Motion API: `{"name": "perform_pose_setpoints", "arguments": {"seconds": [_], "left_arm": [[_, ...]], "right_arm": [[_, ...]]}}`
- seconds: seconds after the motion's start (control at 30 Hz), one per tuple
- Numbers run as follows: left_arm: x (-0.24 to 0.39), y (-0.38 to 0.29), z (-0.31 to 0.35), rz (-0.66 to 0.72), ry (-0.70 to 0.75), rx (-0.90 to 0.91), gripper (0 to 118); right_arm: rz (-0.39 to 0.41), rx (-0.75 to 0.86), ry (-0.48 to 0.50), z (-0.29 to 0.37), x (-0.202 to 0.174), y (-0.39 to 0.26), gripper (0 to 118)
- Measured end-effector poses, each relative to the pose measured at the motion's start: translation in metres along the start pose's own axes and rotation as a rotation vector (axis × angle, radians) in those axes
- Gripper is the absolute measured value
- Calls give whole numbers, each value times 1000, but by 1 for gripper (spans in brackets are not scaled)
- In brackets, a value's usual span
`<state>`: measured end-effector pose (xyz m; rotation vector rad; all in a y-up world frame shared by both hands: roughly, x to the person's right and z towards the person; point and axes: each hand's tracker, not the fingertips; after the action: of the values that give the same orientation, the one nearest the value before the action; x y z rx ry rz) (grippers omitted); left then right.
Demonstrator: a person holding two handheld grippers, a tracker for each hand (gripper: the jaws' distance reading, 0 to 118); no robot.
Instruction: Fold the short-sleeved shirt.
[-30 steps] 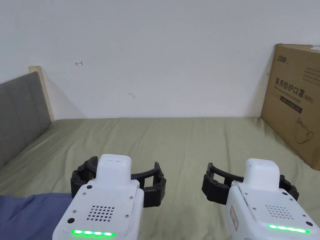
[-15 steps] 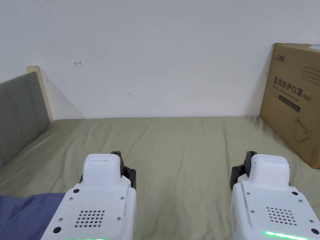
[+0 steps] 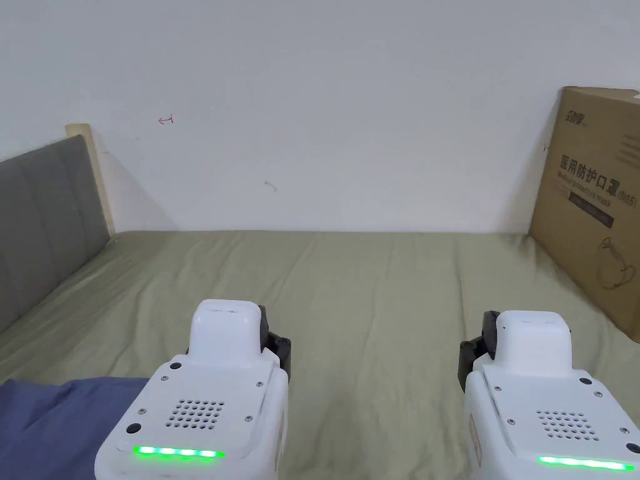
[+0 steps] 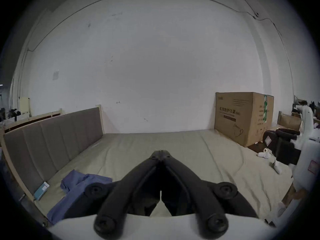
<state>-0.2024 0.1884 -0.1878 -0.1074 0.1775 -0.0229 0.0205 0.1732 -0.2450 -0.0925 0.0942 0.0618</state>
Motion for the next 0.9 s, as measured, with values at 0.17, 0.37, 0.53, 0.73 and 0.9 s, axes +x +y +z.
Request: {"name": "perform_pose_setpoints", "arguments": {"seconds": [0.17, 0.37, 0.53, 0.73, 0.9], "left_arm": [[-31, 0, 7, 52, 63, -33, 0], [-87, -3, 37, 94, 256, -55, 0], [-122, -8, 61, 92, 410, -86, 0], [-140, -11, 70, 122, 450, -91, 0], [-150, -24, 46, 125, 460, -183, 0]], "right_arm": [[-3, -3, 111, 0, -14, 9, 1], [13, -13, 302, -5, -66, 13, 1], [6, -46, 469, -6, -112, 13, 1], [56, -67, 541, -1, -143, 6, 1], [70, -101, 559, -3, -147, -3, 1]]}}
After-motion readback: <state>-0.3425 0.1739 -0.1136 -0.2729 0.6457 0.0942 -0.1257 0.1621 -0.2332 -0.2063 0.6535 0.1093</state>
